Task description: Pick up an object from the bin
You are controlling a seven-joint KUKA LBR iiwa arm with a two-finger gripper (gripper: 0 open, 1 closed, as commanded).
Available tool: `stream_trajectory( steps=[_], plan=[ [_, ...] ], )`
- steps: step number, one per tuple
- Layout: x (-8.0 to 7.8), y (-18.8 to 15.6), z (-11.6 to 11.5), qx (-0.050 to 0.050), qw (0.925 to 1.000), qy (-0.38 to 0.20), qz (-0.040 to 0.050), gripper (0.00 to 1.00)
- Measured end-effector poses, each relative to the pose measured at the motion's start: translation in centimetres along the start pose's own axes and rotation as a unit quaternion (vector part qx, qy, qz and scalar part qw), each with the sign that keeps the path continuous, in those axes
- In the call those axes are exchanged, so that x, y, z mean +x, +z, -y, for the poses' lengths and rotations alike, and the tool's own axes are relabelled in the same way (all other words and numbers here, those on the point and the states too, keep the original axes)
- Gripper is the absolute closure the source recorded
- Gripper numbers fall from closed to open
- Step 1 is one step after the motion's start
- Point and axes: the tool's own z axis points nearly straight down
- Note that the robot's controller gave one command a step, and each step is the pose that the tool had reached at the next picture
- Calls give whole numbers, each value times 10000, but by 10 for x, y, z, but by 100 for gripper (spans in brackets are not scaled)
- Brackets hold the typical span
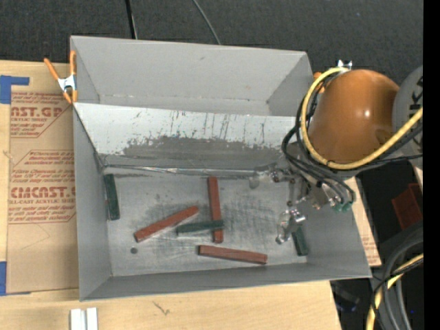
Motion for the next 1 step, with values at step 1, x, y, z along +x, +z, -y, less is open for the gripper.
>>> stream_trajectory(
  steps=[1],
  plan=[
    [7, 76, -10, -9, 9984, 569, -19, 0]
  ],
)
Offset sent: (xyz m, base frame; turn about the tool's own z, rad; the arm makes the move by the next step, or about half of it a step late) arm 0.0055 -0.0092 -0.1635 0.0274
